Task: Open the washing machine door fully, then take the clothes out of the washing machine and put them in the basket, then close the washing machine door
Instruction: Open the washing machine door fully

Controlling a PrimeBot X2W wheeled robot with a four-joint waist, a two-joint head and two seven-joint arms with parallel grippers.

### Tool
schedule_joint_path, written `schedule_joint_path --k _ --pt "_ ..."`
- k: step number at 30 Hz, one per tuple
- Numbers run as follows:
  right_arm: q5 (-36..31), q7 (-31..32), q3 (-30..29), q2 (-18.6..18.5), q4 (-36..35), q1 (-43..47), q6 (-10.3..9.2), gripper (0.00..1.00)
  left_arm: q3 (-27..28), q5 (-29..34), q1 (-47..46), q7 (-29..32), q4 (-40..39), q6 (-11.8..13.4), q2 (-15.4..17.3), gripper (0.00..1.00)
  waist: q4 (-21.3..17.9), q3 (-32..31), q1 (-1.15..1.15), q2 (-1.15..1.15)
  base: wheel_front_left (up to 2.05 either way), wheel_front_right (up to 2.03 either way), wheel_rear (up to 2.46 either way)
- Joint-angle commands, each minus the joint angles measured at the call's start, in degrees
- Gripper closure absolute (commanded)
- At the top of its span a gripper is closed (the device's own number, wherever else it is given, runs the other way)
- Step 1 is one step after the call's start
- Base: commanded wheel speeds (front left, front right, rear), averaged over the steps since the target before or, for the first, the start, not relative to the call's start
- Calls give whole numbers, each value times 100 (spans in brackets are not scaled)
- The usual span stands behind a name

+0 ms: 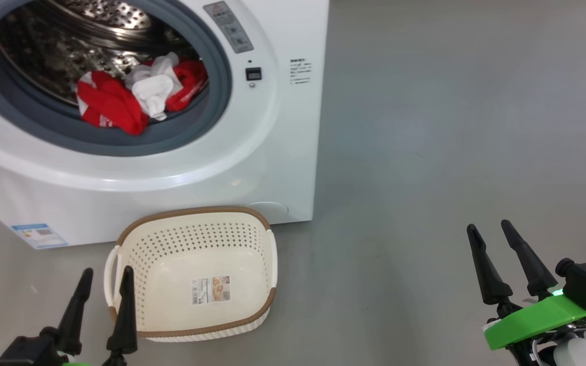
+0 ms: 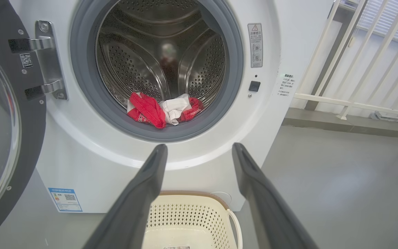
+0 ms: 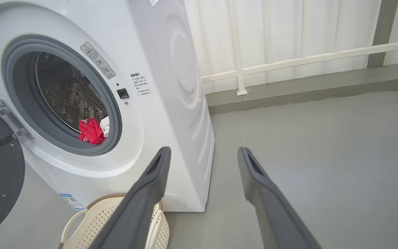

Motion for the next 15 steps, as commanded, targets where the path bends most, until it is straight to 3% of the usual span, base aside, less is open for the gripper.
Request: schedule_joint_path --k 1,15 --pt "-54 -37 59 -67 -157 -8 36 0 150 5 -83 -28 -121 3 129 0 -83 -4 0 0 0 0 0" --pt "-93 -37 -84 -44 -206 95 36 0 110 90 -41 -28 -124 3 126 0 -131 -45 0 0 0 0 0"
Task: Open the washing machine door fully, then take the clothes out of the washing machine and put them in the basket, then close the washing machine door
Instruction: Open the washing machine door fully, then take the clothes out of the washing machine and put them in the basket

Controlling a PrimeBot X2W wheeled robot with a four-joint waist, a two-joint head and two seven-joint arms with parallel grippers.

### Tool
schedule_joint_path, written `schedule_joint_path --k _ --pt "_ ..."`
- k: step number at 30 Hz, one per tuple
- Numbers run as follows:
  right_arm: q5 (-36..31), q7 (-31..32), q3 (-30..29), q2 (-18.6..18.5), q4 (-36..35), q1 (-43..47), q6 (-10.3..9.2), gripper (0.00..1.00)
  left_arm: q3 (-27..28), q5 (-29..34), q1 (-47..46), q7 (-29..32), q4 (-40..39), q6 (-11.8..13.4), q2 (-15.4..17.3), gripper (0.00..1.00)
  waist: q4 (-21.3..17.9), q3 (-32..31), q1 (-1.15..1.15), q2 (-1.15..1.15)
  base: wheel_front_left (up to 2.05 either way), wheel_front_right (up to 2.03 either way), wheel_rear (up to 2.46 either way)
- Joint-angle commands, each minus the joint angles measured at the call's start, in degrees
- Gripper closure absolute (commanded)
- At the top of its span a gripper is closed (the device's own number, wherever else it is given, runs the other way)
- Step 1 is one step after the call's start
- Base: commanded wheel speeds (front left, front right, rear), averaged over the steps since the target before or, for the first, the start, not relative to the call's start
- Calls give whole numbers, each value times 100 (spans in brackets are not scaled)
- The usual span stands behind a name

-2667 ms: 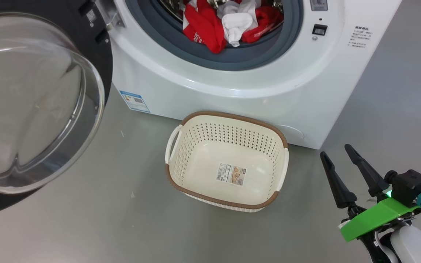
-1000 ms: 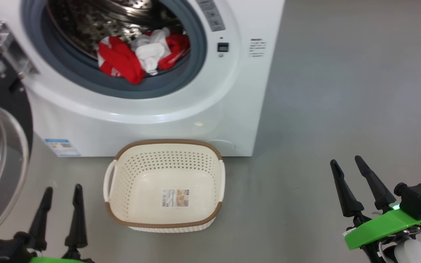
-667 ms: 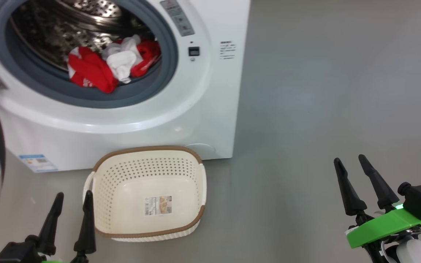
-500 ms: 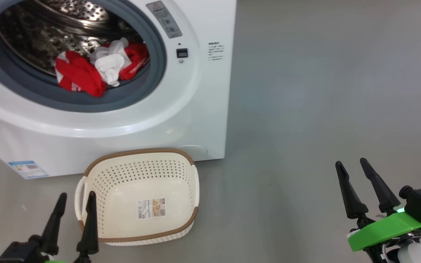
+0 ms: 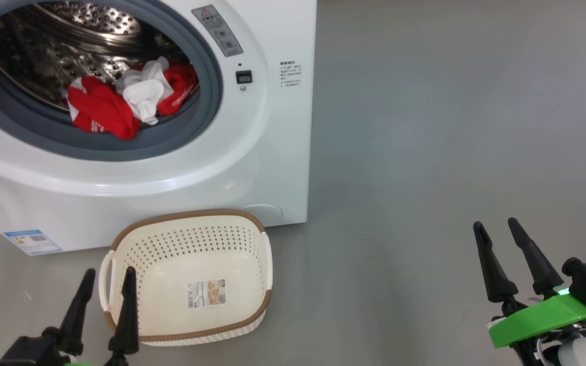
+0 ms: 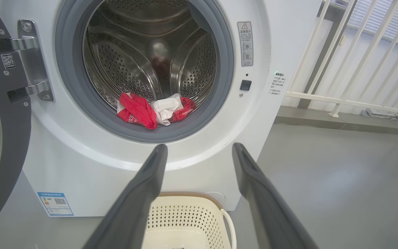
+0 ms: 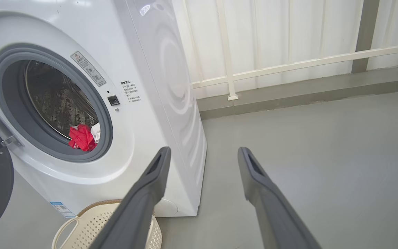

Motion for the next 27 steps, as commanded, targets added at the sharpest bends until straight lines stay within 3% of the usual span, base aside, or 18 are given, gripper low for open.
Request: schedule_joint_path --k 1,15,27 --pt "-48 -37 78 -83 -160 53 36 0 167 72 -44 -28 -127 3 124 0 10 1 0 0 0 0 0" --pt "-66 -37 67 -83 -179 25 36 0 170 118 -108 -28 -155 3 124 0 66 59 0 0 11 -11 1" --pt "-54 -37 68 -73 -166 -17 36 0 164 73 -194 -28 -164 3 161 0 54 142 0 0 130 -135 5"
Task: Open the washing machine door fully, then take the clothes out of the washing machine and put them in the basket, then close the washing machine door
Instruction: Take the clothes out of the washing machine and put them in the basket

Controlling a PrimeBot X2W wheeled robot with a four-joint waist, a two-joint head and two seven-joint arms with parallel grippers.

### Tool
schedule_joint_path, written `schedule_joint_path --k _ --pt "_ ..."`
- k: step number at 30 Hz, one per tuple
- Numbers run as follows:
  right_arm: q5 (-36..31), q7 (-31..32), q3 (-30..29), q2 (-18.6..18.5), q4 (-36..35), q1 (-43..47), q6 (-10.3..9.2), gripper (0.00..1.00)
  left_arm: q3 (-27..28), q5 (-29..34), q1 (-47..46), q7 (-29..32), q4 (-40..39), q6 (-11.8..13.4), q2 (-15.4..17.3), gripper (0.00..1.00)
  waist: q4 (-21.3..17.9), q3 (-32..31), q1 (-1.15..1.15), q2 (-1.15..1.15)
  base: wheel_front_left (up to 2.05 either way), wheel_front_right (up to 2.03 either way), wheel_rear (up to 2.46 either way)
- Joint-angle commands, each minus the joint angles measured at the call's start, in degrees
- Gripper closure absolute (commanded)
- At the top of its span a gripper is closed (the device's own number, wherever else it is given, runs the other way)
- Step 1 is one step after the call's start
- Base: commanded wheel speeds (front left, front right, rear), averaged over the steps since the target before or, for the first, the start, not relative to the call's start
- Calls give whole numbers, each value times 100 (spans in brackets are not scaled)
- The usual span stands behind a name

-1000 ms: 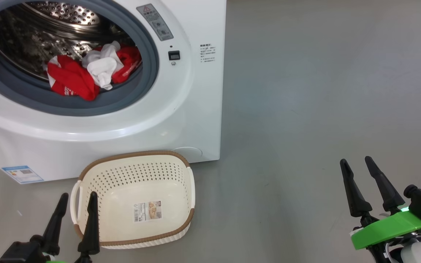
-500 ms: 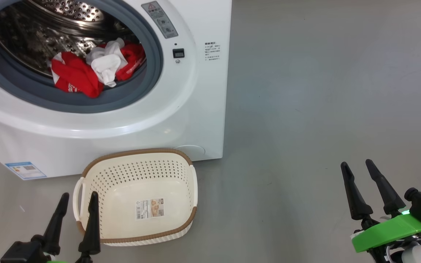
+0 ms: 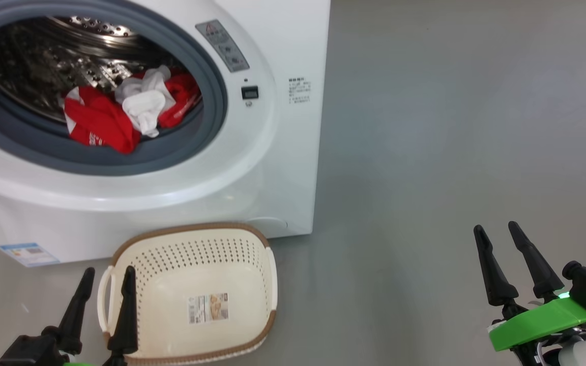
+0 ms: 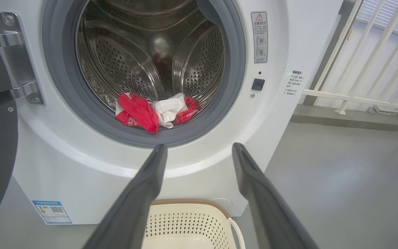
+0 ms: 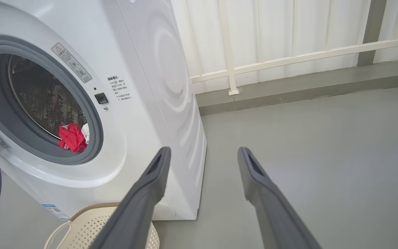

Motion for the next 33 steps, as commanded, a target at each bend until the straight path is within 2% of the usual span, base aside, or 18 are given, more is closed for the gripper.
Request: schedule_joint_path --k 1,10,22,28,33 --pt "-44 -37 81 -77 -138 -99 36 0 169 36 -193 -28 -158 3 138 0 1 12 0 0 157 -163 6" --pt "-42 -37 71 -55 -141 -107 36 0 203 74 -212 -28 -207 3 122 0 26 43 0 0 113 -114 1" --pt "-35 -37 80 -60 -144 -142 36 0 187 69 -234 -28 -182 3 112 0 65 103 0 0 9 -9 0" --pt "-35 -37 120 -27 -151 -213 36 0 281 223 -387 -28 142 3 15 0 30 231 0 0 0 0 0" --pt "-23 -37 167 21 -174 -321 36 0 283 458 -919 -28 555 3 -17 0 -35 482 0 0 0 0 0"
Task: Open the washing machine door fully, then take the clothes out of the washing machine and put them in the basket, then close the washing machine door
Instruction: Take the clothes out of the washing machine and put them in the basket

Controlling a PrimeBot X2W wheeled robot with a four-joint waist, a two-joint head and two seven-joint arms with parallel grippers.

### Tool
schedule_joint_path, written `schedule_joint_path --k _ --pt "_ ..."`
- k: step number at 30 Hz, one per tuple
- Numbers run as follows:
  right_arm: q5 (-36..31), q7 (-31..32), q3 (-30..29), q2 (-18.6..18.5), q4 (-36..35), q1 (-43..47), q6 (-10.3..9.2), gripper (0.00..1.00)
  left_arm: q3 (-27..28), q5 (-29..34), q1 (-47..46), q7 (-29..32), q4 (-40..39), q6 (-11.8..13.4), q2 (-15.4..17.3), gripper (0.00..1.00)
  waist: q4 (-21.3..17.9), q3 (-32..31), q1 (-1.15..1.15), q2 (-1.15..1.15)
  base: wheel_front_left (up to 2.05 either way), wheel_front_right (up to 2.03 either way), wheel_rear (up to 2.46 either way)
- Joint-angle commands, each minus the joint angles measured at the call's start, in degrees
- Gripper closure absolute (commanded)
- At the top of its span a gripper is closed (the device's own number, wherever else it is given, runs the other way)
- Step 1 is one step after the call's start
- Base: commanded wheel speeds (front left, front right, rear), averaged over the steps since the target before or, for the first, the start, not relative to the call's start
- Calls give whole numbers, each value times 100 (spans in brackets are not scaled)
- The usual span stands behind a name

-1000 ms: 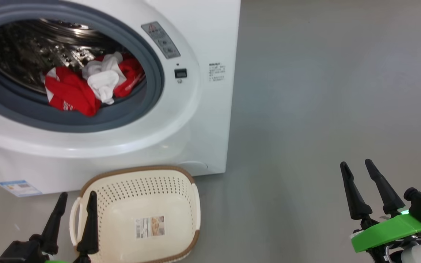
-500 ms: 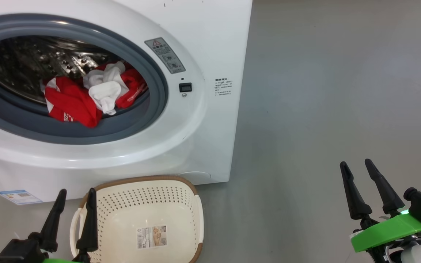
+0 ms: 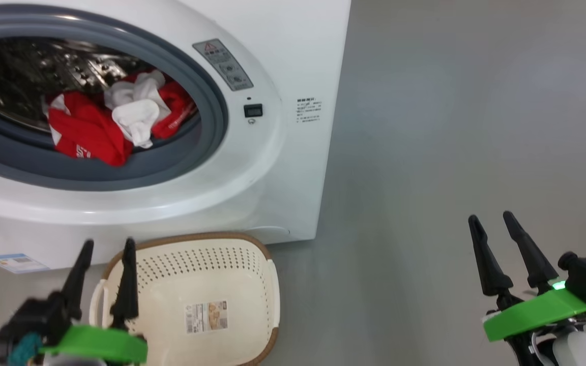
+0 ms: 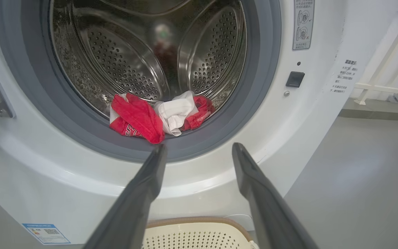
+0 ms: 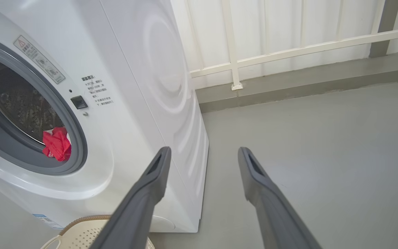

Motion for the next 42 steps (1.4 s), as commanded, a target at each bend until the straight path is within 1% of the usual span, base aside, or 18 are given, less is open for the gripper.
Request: schedule_joint_path --k 1,6,7,8,15,21,30,36,42 --pt "-21 -37 143 -45 -162 -207 36 0 185 144 -407 -28 65 3 108 0 -65 199 0 0 0 0 0" --pt "-10 -37 187 17 -183 -377 36 0 96 322 -1374 -28 831 3 327 0 -187 560 0 0 0 0 0" --pt "-10 -37 187 17 -183 -377 36 0 96 322 -1374 -28 831 3 327 0 -187 560 0 0 0 0 0" --pt "-5 -37 193 32 -186 -415 36 0 73 322 -1596 -28 982 3 373 0 -215 631 0 0 0 0 0" --pt "16 -37 261 161 -205 -671 36 0 -183 391 -3140 0 2262 3 784 0 -453 1091 0 0 0 0 0" --pt "39 -37 328 267 -197 -840 36 0 -534 269 -4153 90 3295 3 1132 0 -665 1357 0 0 0 0 0" --pt "40 -37 351 344 -267 -1028 36 0 -1012 177 -5308 277 4382 3 1487 0 -808 1728 0 0 0 0 0" --pt "43 -37 377 382 -299 -1136 36 0 -1281 50 -5862 422 4859 3 1595 0 -859 1953 0 0 0 0 0" --pt "52 -37 422 412 -315 -1220 36 0 -1502 -87 -6214 595 5238 3 1697 0 -927 2109 0 0 0 0 0"
